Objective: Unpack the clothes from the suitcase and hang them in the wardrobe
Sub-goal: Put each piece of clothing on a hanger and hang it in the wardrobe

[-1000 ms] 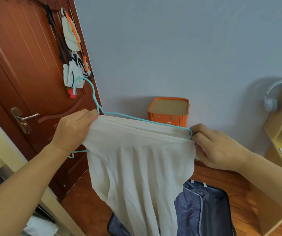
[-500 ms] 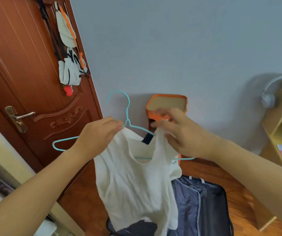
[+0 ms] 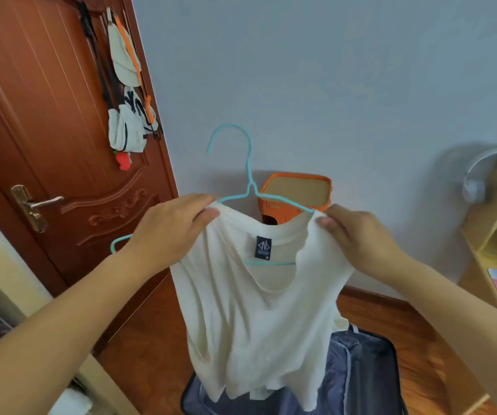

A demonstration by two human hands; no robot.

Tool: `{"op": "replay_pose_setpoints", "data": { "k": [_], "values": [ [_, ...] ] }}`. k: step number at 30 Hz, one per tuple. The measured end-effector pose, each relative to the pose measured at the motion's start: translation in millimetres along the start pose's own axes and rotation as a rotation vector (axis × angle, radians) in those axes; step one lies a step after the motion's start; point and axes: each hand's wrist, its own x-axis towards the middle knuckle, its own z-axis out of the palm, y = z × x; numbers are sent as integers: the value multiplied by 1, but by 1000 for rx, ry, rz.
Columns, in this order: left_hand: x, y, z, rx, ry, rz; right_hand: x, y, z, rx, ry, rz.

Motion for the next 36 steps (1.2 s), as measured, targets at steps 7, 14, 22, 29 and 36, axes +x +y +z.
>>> {"op": "replay_pose_setpoints", "data": {
  "k": [7, 14, 22, 29, 36],
  "values": [
    [-28, -59, -12, 201, -93, -1, 7, 18, -28, -70, 12, 21],
    [-17, -21, -18, 108, -51, -5, 14, 7, -24, 2, 81, 34],
    [-37, -74, -54, 17, 79, -272, 37, -26, -20, 383, -411, -46],
    [-60, -110, -178, 351, -19, -601, 77, -150, 9, 736, -523, -206],
    [-69, -149, -353, 657, 227, -692, 153, -327, -21, 820, -559, -448]
  ]
}}
